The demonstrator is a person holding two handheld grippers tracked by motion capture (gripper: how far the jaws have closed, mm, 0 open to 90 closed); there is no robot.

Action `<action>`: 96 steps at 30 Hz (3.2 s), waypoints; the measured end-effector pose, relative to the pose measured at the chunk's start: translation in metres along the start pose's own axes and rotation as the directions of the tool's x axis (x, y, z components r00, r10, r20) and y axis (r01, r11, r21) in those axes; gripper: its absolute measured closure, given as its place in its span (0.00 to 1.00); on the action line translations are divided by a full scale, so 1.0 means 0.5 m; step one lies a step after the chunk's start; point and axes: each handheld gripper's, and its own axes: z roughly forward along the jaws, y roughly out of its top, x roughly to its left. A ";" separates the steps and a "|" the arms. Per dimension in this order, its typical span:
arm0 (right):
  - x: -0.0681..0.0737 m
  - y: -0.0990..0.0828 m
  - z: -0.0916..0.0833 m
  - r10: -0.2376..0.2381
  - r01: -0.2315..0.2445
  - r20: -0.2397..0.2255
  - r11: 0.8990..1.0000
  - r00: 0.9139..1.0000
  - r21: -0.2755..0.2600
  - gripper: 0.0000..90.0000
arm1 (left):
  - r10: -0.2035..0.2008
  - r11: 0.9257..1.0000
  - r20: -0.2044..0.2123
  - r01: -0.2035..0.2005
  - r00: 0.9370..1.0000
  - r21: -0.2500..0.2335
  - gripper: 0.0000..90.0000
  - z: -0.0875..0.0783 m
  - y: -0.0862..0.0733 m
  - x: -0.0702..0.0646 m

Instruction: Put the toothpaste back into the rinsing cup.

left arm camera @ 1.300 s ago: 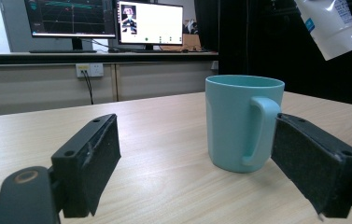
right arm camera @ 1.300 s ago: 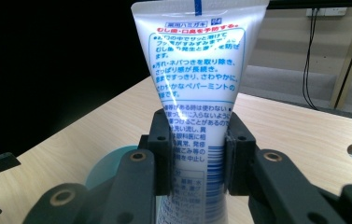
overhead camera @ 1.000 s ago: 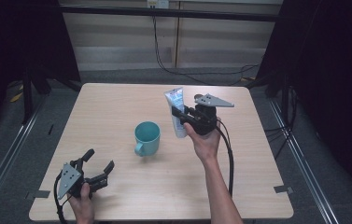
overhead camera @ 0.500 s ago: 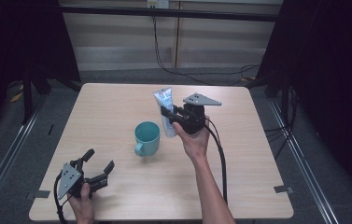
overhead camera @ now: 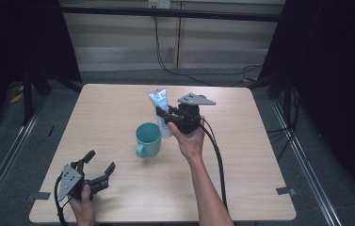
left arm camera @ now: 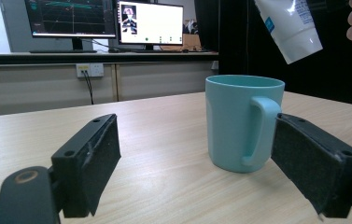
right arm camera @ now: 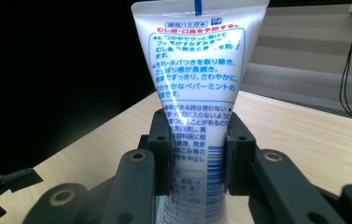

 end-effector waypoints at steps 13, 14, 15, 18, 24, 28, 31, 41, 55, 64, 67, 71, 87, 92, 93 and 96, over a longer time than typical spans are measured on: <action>0.017 0.005 0.029 -0.003 0.002 -0.031 1.000 1.000 -0.027 0.78 | -0.005 1.000 0.001 0.005 1.000 -0.004 0.17 0.001 0.000 -0.001; 0.019 0.005 0.032 -0.010 0.009 -0.025 1.000 1.000 -0.026 0.78 | -0.011 1.000 0.002 0.011 1.000 -0.005 0.17 0.001 -0.001 -0.002; 0.019 0.005 0.032 -0.010 0.009 -0.025 1.000 1.000 -0.026 0.78 | -0.011 1.000 0.002 0.011 1.000 -0.005 0.17 0.001 -0.001 -0.002; 0.022 0.004 0.038 -0.011 0.011 -0.025 1.000 1.000 -0.023 0.78 | -0.005 1.000 0.001 0.005 1.000 -0.004 0.17 0.001 0.000 -0.001; 0.026 0.001 0.056 -0.008 0.008 -0.048 1.000 0.999 -0.014 0.77 | 0.012 1.000 -0.002 -0.013 1.000 -0.002 0.17 0.000 0.000 0.002; 0.029 -0.003 0.074 0.000 -0.001 -0.048 1.000 0.999 -0.013 0.77 | 0.009 1.000 -0.001 -0.009 1.000 -0.002 0.17 0.000 0.000 0.001; 0.032 -0.007 0.083 -0.005 0.005 -0.051 1.000 0.999 -0.003 0.77 | 0.008 1.000 -0.004 -0.008 1.000 -0.002 0.17 0.000 0.000 0.001; 0.028 -0.017 0.104 0.004 -0.003 -0.057 1.000 0.998 0.007 0.77 | 0.008 1.000 -0.003 -0.008 1.000 -0.002 0.17 0.000 0.000 0.001; 0.020 -0.048 0.121 0.008 -0.006 -0.046 0.999 0.999 0.044 0.77 | 0.012 1.000 -0.005 -0.012 1.000 -0.002 0.17 0.000 0.000 0.002; 0.018 -0.072 0.122 0.009 -0.007 -0.039 0.998 0.999 0.069 0.77 | 0.013 1.000 -0.006 -0.013 1.000 -0.002 0.17 0.000 0.000 0.002; 0.022 -0.078 0.122 0.000 0.003 -0.049 0.997 0.999 0.075 0.77 | 0.012 1.000 -0.006 -0.012 1.000 -0.002 0.17 0.000 0.000 0.001; 0.019 -0.087 0.121 0.007 -0.003 -0.046 0.997 0.999 0.081 0.77 | 0.013 1.000 -0.006 -0.013 1.000 -0.002 0.17 0.000 0.000 0.002; 0.022 -0.107 0.126 -0.012 0.014 -0.024 0.993 1.000 0.119 0.76 | 0.011 1.000 -0.007 -0.011 1.000 -0.002 0.17 0.000 0.000 0.001; 0.018 -0.116 0.122 -0.013 0.016 -0.025 0.992 1.000 0.124 0.76 | 0.010 1.000 -0.012 -0.010 1.000 -0.002 0.17 0.000 0.000 0.001; 0.018 -0.116 0.122 -0.013 0.016 -0.025 0.992 1.000 0.124 0.76 | 0.010 1.000 -0.012 -0.010 1.000 -0.002 0.17 0.000 0.000 0.001; 0.017 -0.120 0.119 -0.012 0.015 -0.022 0.991 1.000 0.133 0.75 | 0.011 1.000 -0.010 -0.011 1.000 0.002 0.17 -0.001 0.000 0.001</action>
